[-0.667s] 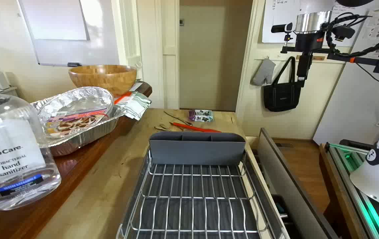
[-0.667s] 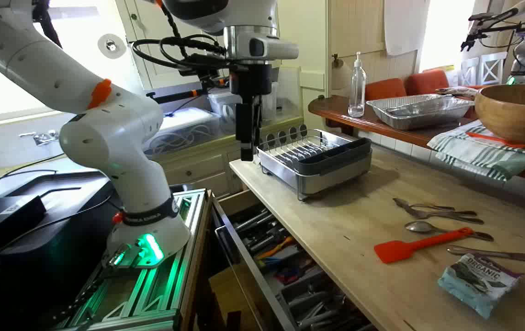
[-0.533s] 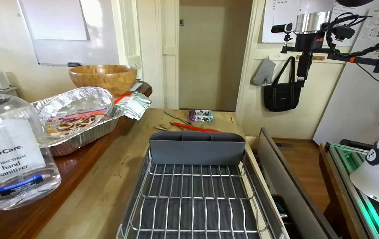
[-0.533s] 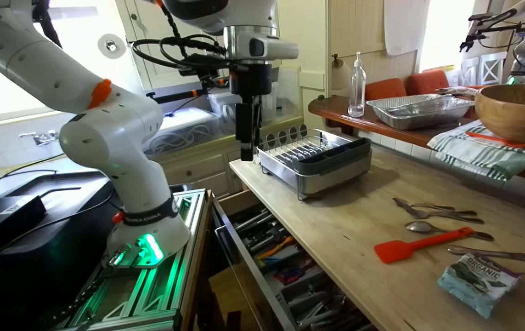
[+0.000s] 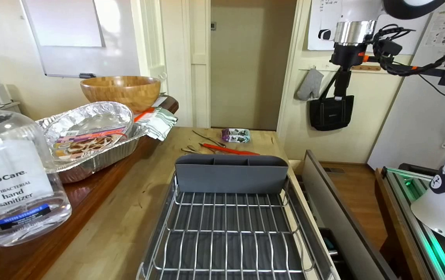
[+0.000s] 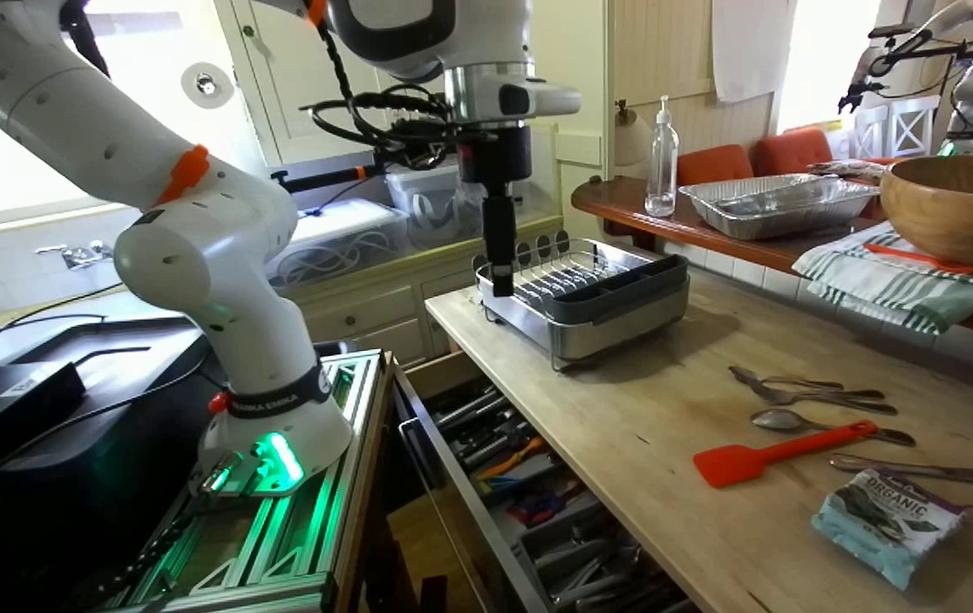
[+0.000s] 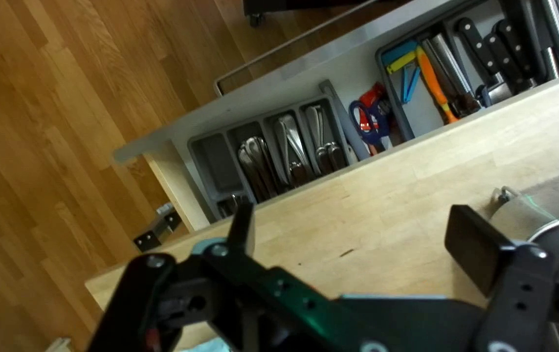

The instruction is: Turn the drying rack

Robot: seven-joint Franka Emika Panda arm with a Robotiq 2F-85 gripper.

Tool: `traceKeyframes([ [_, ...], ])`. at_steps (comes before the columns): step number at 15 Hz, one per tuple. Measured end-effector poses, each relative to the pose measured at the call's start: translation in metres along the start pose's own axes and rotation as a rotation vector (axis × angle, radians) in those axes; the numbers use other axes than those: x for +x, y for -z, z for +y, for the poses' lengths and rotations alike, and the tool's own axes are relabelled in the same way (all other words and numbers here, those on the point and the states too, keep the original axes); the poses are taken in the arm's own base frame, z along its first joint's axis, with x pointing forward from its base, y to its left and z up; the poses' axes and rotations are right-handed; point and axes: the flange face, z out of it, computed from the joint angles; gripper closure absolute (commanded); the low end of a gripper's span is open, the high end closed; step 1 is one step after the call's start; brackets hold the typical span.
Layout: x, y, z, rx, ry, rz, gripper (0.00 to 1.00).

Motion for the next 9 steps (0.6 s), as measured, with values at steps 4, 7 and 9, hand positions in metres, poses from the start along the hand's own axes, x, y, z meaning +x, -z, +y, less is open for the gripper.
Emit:
traceKeyframes([
  [4, 0.034, -0.029, -0.037, 0.003, 0.093, 0.066, 0.00],
  [7, 0.043, -0.041, -0.048, 0.011, 0.114, 0.064, 0.00],
  [9, 0.044, -0.041, -0.049, 0.012, 0.114, 0.065, 0.00],
])
